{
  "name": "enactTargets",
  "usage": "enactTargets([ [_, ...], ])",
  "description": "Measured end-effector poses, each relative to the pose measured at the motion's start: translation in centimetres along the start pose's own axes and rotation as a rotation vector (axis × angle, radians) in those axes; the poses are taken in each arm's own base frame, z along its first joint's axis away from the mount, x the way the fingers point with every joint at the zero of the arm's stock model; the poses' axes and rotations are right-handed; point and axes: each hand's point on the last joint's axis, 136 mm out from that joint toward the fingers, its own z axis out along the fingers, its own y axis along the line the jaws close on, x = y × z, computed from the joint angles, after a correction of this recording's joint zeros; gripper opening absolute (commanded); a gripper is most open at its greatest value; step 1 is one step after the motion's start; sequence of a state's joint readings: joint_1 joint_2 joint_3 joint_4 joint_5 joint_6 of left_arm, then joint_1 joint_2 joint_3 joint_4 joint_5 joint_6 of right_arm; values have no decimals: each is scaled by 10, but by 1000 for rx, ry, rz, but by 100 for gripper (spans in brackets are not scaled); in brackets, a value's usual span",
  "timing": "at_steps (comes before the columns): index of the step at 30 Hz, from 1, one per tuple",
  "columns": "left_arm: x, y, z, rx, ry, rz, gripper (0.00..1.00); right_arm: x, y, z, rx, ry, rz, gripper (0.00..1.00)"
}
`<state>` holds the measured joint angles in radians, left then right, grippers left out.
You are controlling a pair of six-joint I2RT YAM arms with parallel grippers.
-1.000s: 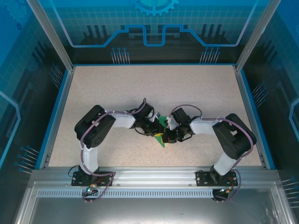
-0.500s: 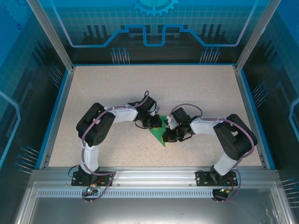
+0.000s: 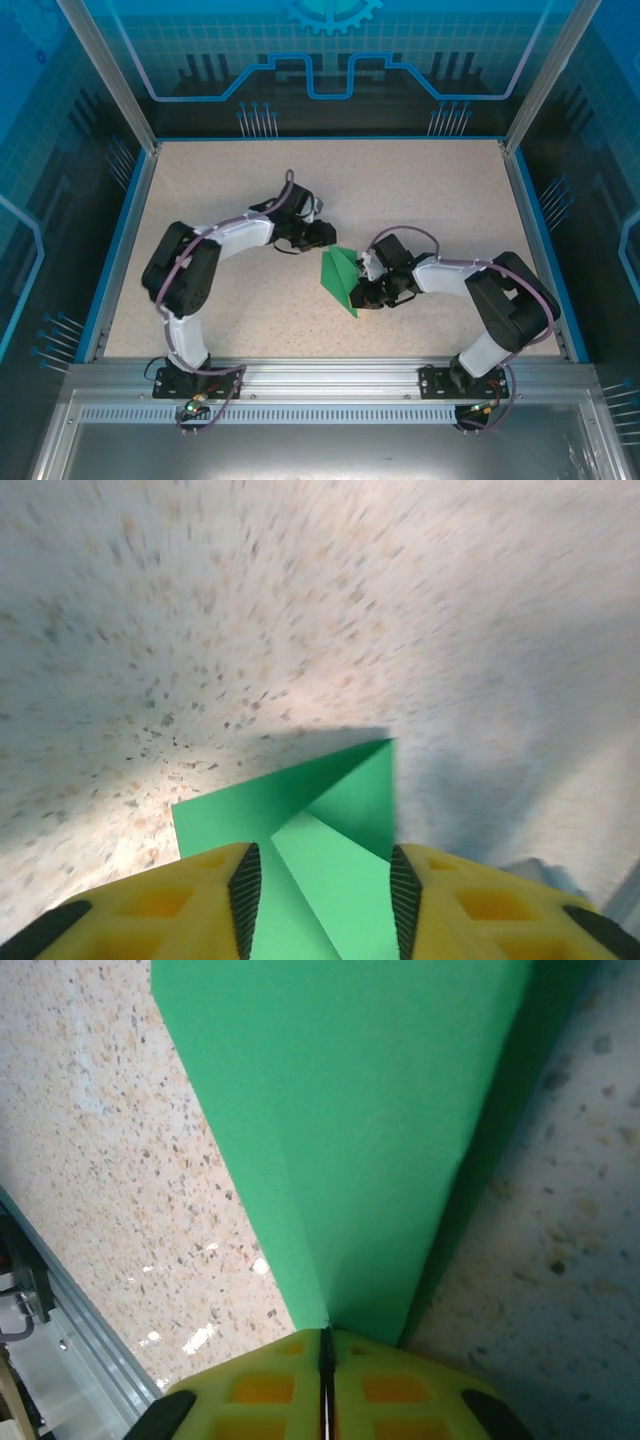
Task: Fold a paper plane with a square sheet of paper (fold left side to right side)
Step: Fourth fold the wing at the center of the table, then turn over the paper at the center of the table.
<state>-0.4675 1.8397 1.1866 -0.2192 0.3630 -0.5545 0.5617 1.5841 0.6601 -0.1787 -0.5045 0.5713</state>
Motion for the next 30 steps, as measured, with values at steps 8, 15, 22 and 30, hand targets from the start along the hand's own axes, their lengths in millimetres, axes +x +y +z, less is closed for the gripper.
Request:
enactTargets([
  [8, -3, -13, -68, 117, -139, -24, 49, -31, 19, -48, -7, -207, -74, 60],
  [15, 58, 11, -18, 140, 39, -143, 49, -45, 4, -99, 36, -437, -46, 93],
  [22, 71, -3, 19, 183, 113, -143, 48, -39, -9, -122, 11, -550, 17, 99],
  [30, 68, -18, 51, 215, 156, -137, 30, -33, 4, -140, -54, -588, -8, 99],
])
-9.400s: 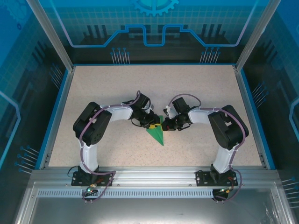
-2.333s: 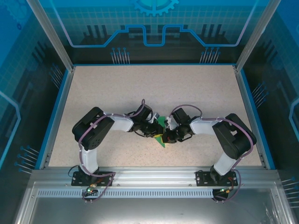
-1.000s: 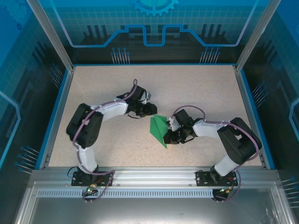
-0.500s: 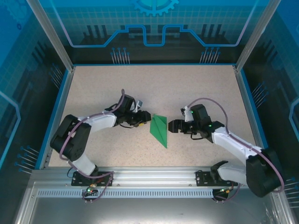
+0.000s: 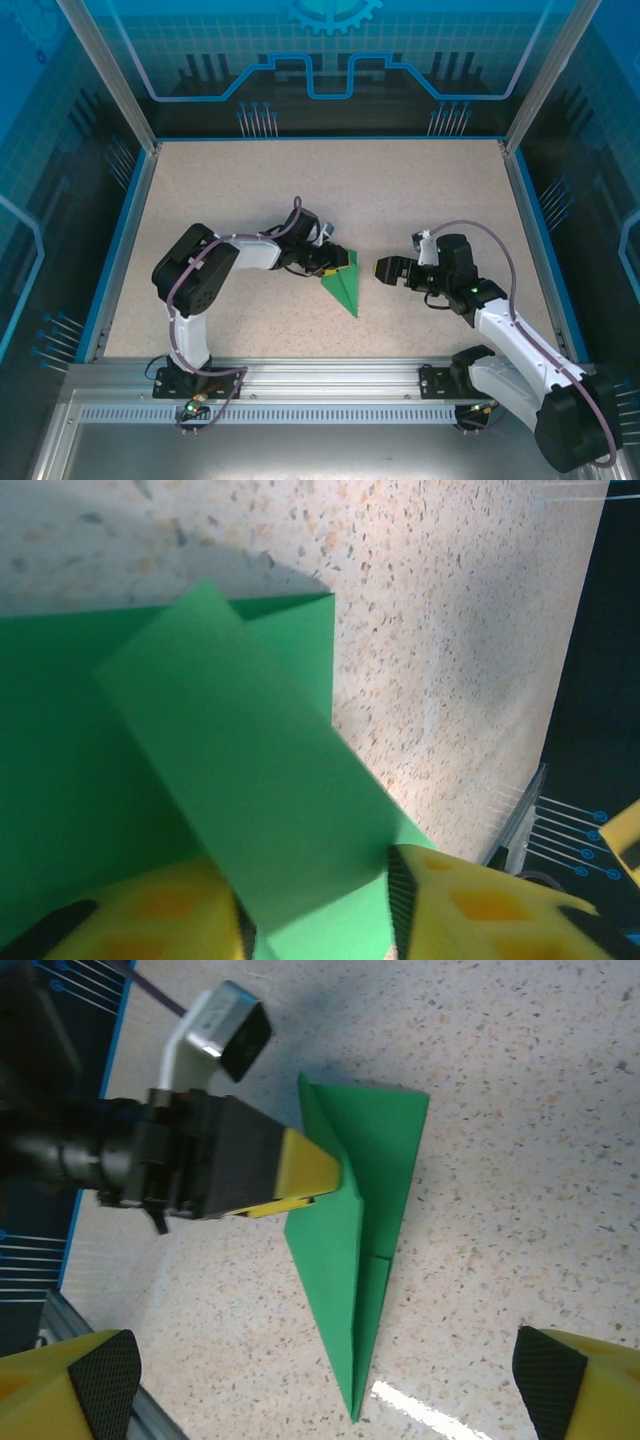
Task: Fold a paper plane with a square sheet of paper (fold left side to right side)
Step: Turn over the paper at the center of the table.
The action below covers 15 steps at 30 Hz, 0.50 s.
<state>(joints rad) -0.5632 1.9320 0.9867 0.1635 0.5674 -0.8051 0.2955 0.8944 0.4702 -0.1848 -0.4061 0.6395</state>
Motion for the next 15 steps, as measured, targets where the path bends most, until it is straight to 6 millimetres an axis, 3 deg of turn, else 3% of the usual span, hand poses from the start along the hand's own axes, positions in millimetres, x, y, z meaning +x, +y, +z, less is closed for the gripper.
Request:
enactTargets([
  [4, -3, -3, 4, 14, 4, -2, 16, 1, 5, -7, -31, 1, 6, 99],
  [8, -7, -12, 0, 25, -7, 13, 9, 1, 4, -12, -56, 9, 32, 99],
  [11, -14, -28, -18, 48, -39, 28, 8, 0, 2, -13, -87, 16, 62, 99],
  [15, -36, -69, -69, 121, -148, 79, 8, -8, 12, -12, -177, 17, 112, 99],
])
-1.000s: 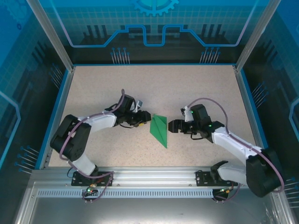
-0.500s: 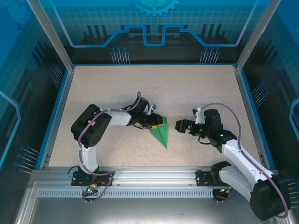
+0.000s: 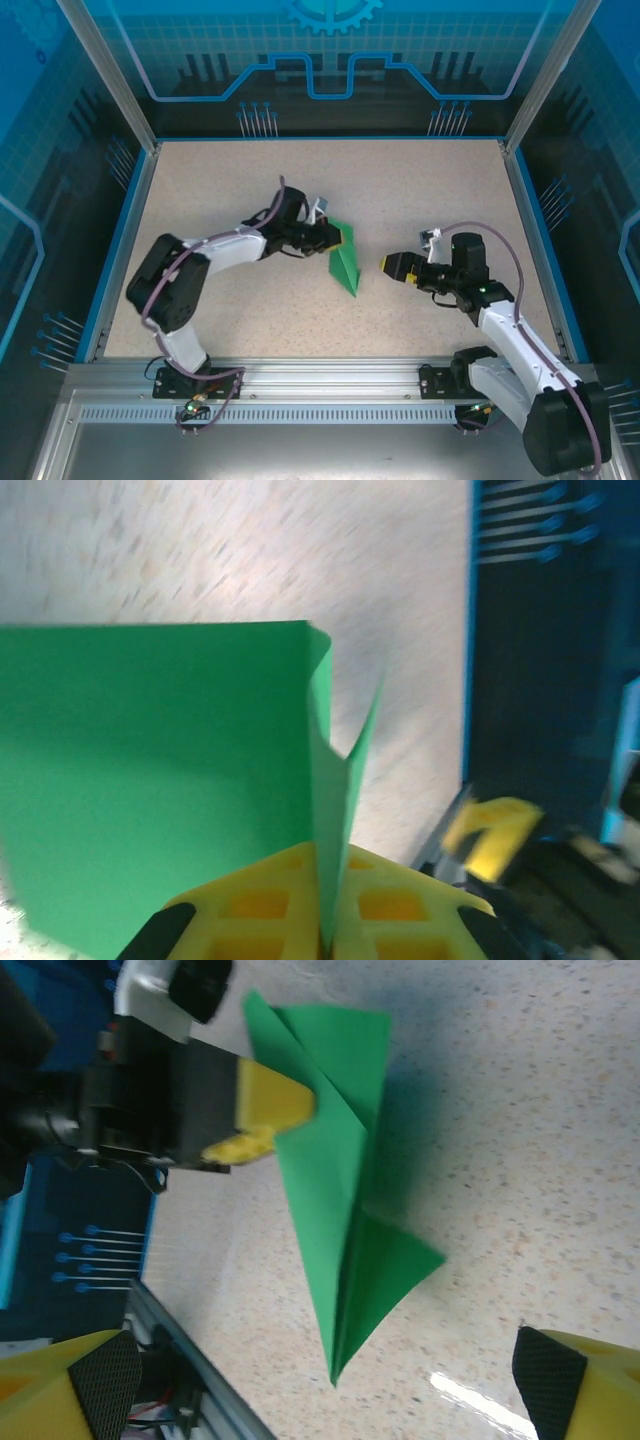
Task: Fold a paper plane with a square sheet of paper (fold left side to right side)
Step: Turn over the paper at the center of the table.
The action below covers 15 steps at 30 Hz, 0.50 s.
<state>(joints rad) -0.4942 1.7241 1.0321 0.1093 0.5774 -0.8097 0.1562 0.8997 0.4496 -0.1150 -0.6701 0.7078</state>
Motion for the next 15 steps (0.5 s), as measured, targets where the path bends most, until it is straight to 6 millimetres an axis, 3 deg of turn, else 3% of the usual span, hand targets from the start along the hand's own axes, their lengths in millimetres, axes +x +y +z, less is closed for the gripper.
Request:
enactTargets([
  [5, -41, -69, -64, 119, -169, 112, 9, -18, 27, 6, -164, -12, 33, 99],
  [8, -50, -100, -89, 174, -225, 166, 9, -26, 41, 9, -229, -10, 38, 99],
  [11, -51, -121, -99, 220, -230, 195, 10, -30, 60, 15, -283, 10, 27, 99],
  [15, -49, -130, -101, 261, -211, 184, 10, -33, 91, 27, -364, 39, -1, 99],
])
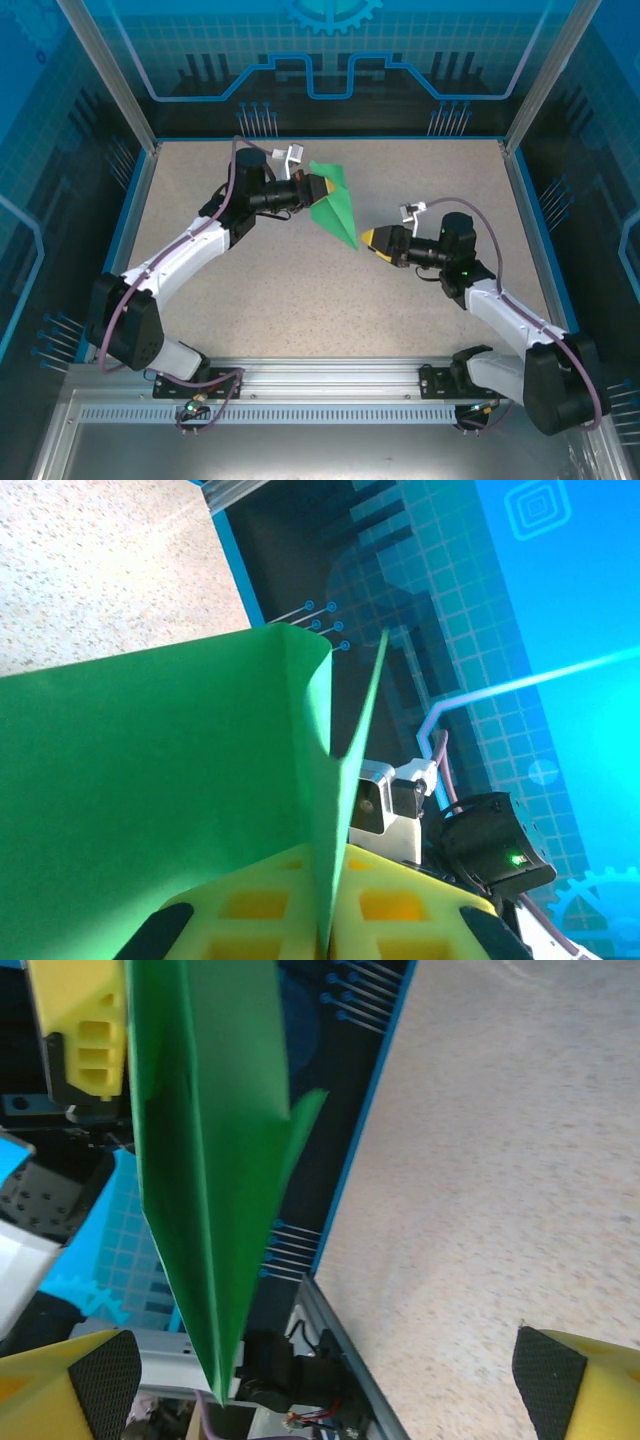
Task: Fold a paper plane with a square sheet of paper (fold left side to right side)
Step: Turn over the paper at the center of the table.
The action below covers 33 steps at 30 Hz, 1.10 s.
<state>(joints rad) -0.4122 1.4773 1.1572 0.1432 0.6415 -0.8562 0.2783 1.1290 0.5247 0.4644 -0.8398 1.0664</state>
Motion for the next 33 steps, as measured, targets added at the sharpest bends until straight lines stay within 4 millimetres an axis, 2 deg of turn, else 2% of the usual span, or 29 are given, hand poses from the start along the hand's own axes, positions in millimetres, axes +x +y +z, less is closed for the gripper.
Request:
enactTargets([
  [5, 3, -7, 0, 31, 20, -18, 10, -2, 17, 25, -58, 29, 2, 98],
  [11, 5, -8, 0, 40, 33, -45, 10, -13, 35, 40, -103, 20, -4, 73],
  [15, 6, -8, 0, 43, 39, -56, 10, -19, 46, 43, -130, 15, -16, 53],
  [20, 9, -3, 0, 35, 44, -76, 12, -19, 45, 45, -121, 8, -22, 31],
  [26, 13, 2, 0, 14, 57, -75, 35, -16, 37, 43, -66, 14, -35, 11],
  [29, 19, 8, -3, -23, 78, -69, 48, -18, 39, 40, -31, 11, -69, 9],
  [33, 20, 11, -17, -108, 77, -21, 59, -21, 41, 36, 57, 17, -132, 8],
])
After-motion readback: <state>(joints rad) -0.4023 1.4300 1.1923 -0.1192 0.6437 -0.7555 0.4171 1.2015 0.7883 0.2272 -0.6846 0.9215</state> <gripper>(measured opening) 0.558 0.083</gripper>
